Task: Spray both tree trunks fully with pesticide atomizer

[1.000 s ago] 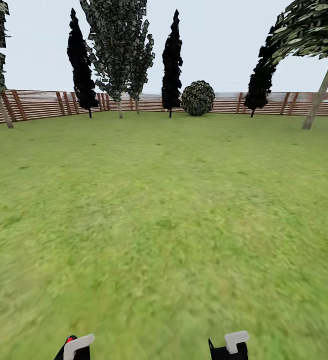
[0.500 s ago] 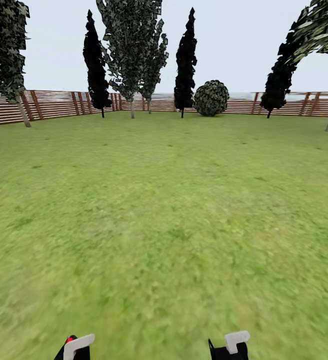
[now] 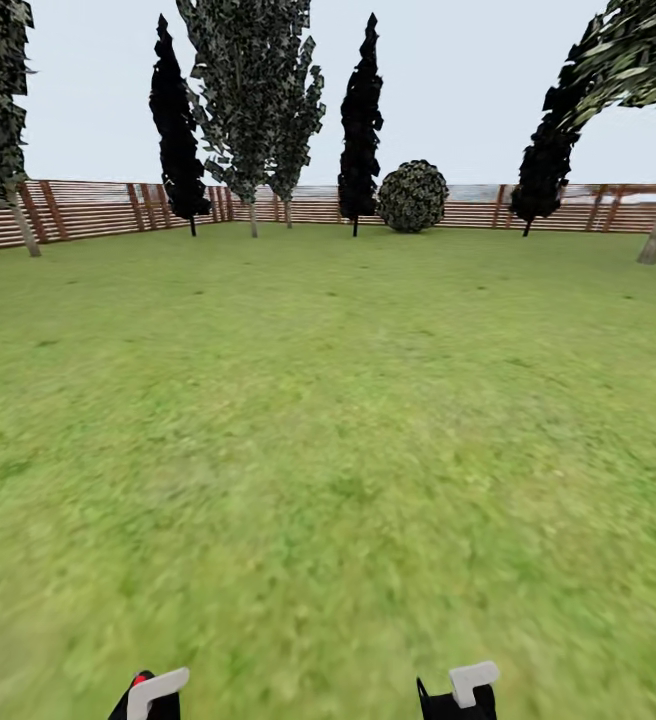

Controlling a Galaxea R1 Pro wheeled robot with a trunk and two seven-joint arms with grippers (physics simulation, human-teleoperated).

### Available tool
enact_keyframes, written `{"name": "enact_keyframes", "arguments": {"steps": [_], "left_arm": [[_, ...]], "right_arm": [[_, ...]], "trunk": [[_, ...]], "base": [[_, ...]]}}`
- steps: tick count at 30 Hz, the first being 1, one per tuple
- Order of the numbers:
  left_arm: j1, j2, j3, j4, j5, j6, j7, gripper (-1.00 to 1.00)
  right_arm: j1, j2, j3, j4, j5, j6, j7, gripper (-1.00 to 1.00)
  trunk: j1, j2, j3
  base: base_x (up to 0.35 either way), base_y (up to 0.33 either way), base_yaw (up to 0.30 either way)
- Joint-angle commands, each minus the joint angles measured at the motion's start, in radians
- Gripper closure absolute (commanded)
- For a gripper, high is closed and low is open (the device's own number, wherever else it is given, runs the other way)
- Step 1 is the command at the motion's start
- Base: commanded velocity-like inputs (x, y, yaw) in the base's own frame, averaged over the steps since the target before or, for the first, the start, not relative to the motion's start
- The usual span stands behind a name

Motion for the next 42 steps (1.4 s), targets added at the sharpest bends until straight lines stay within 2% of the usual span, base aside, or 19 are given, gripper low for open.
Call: {"name": "enact_keyframes", "arguments": {"steps": [1,42], "left_arm": [[0.000,-0.001,0.004,0.000,-0.005,-0.003,0.002,1.00],[0.000,-0.001,0.004,0.000,-0.007,-0.003,0.001,1.00]], "right_arm": [[-0.001,0.000,-0.004,0.001,0.009,-0.003,-0.003,-1.00],[-0.001,0.000,-0.003,0.001,0.009,-0.003,-0.003,-1.00]], "trunk": [[0.000,0.000,-0.001],[0.000,0.000,-0.001]], "base": [[0.339,0.000,-0.273],[0.339,0.000,-0.297]]}}
